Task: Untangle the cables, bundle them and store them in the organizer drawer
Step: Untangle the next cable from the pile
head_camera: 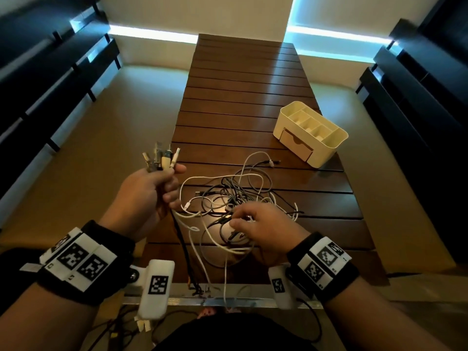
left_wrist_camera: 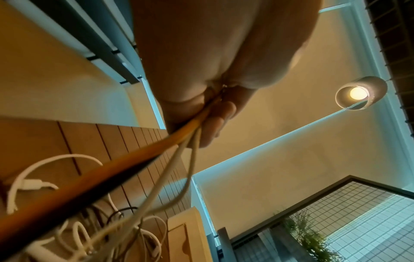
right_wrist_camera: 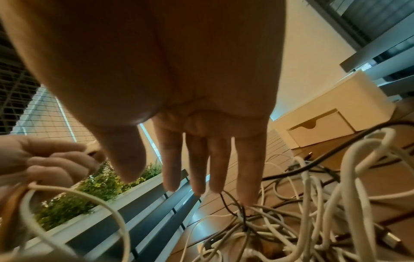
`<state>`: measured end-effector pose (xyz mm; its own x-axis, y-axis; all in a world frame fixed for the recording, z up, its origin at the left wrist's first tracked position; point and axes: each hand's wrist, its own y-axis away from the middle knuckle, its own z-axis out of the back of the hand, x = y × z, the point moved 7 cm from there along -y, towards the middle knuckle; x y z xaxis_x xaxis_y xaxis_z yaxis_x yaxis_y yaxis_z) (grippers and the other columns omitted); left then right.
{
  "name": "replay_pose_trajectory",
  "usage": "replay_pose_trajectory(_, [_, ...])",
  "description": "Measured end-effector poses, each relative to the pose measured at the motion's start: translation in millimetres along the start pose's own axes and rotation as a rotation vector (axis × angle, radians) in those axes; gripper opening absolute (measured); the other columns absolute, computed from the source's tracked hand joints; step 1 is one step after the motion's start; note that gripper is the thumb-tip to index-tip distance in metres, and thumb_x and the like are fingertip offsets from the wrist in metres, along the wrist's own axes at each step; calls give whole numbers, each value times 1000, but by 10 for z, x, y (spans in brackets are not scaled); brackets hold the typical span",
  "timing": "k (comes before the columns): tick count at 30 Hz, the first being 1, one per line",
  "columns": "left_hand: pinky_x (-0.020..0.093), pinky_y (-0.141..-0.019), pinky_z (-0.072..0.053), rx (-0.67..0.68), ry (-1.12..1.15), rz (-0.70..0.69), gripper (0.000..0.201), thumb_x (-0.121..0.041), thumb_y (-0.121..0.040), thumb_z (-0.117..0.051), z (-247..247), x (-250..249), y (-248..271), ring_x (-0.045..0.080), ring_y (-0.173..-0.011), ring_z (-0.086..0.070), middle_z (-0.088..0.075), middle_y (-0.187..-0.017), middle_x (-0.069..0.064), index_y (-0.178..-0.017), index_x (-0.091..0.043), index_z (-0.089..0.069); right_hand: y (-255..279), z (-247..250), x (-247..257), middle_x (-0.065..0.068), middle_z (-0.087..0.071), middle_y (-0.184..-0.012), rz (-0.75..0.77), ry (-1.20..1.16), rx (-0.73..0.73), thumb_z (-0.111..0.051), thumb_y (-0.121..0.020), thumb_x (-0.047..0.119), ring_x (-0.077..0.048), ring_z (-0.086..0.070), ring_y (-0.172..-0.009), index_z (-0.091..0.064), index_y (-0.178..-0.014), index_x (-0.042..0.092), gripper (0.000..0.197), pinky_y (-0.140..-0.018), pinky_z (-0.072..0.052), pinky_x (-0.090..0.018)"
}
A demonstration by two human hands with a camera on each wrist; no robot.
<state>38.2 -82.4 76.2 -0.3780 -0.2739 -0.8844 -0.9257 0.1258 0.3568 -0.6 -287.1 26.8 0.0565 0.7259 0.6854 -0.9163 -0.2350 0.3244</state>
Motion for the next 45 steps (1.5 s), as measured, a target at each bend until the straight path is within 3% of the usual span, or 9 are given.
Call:
replay_pose_trajectory(5, [23,-45,-39,19,-69,-36,23,-19,-106,-36,101,-34,49,10,-49,-37,-36,-62,-1,-101,-5,-54,-16,129,-154,12,-61,-109,-89,-3,-107,-59,-95,40,-5,-57,-101,-64,-110,31,18,-89,-51,-29])
replay_pose_trajectory(12, [36,-61,-52,25,-112,-57,29,-30,-105,-37,11,-39,90,16,-50,-51,-43,-58,-1,-90,-9,-50,184,-466,-150,4,-73,-110,-128,-194,540,-53,-100,24,-7,-69,-98,-65,-117,23,21,-92,-52,-28])
replay_pose_trajectory(21, [22,-41,-34,61,-220,8,29,-29,-104,-40,-28,120,107,10,-42,-29,-34,-53,-5,-86,-10,-49,35,185,-766,14,-53,-113,-112,38,-335,-68,-90,25,-3,-56,-98,-62,-119,24,29,-91,-54,-31])
replay_pose_trajectory(27, [23,-42,-34,103,-265,9,29,-29,-104,-39,-87,116,95,10,-41,-30,-35,-52,-6,-86,-9,-50,-73,-54,-1190,5,-32,-155,-258,336,-107,-64,-92,36,-19,-33,-139,-50,-141,27,52,-115,-33,-38])
replay_pose_trajectory(31, [24,-42,-34,104,-269,12,28,-29,-104,-39,-81,118,100,10,-42,-29,-35,-52,-6,-87,-9,-50,-112,11,-1216,-1,-59,-127,-225,443,-194,-58,-92,24,-23,-51,-117,-68,-110,21,21,-97,-46,-37])
replay_pose_trajectory(34, [23,-41,-34,90,-258,18,28,-28,-104,-40,-52,123,107,9,-42,-29,-35,-51,-7,-86,-9,-51,-121,98,-1158,1,-63,-101,-190,472,-264,-58,-91,20,-22,-55,-101,-64,-86,21,8,-86,-48,-37])
replay_pose_trajectory(37, [23,-42,-34,82,-264,22,28,-28,-104,-40,-29,125,111,9,-42,-29,-35,-51,-7,-86,-9,-51,-120,164,-1109,4,-60,-89,-109,327,-381,-62,-90,21,-19,-57,-89,-63,-79,21,11,-79,-49,-37])
replay_pose_trajectory(42, [23,-43,-34,73,-263,20,28,-28,-104,-40,-13,123,97,9,-42,-29,-35,-51,-7,-86,-9,-51,-71,437,-848,8,-45,-98,16,129,-661,-68,-89,31,-6,-51,-80,-68,-84,20,12,-69,-50,-22])
replay_pose_trajectory(45, [23,-42,-33,83,-253,18,28,-27,-104,-40,-59,122,85,10,-42,-28,-34,-51,-7,-86,-9,-51,-135,533,-817,9,-47,-93,-40,169,-687,-68,-88,36,-8,-53,-77,-69,-84,24,12,-67,-54,-29])
